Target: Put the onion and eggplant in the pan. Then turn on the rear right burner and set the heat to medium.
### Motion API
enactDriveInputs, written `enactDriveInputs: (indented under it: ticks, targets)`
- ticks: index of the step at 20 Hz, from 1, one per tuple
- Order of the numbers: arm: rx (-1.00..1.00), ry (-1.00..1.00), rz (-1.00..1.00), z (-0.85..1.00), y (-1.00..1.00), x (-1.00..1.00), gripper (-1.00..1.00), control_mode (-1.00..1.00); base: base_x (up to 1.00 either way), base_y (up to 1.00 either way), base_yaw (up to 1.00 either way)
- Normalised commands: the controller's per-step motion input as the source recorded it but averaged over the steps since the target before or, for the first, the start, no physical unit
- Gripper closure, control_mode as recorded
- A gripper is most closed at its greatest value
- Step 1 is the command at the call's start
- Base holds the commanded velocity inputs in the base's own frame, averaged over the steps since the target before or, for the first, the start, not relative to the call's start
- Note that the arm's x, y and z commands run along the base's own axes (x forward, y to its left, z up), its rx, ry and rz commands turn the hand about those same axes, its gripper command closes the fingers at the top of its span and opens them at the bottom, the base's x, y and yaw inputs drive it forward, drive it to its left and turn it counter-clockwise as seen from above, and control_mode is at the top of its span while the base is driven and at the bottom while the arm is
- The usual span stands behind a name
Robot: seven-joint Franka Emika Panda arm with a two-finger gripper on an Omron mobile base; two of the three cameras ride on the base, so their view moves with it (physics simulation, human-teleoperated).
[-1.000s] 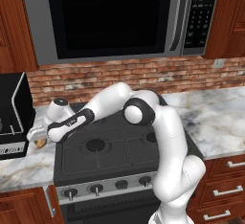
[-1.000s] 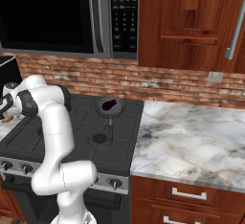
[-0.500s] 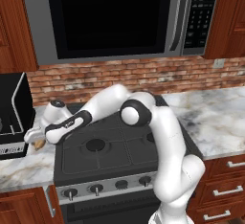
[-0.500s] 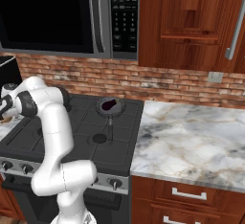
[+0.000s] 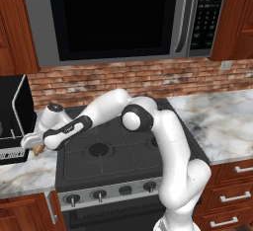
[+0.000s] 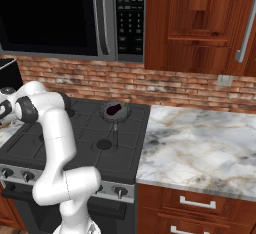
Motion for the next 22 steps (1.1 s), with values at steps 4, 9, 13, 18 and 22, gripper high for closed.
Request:
enactDriveInputs:
  ticks: [4,9,13,18,22]
  targets:
    - [0.0,0.0,0.0,0.0,0.0,0.0,1.0,-1.0,0.0,0.0,0.0]
    - [0.0,0.0,0.0,0.0,0.0,-0.05,1.0,-1.0,0.0,0.0,0.0]
    - [0.0,-0.06,0.0,0.04,-0.37,-0.23,1.0,-1.0,0.0,0.0,0.0]
    - [0.0,-0.05,0.0,0.38,-0.64,-0.46,1.0,-1.0,0.0,0.0,0.0]
    - [0.0,-0.07,0.0,0.47,-0.66,-0.3,1.0,-1.0,0.0,0.0,0.0]
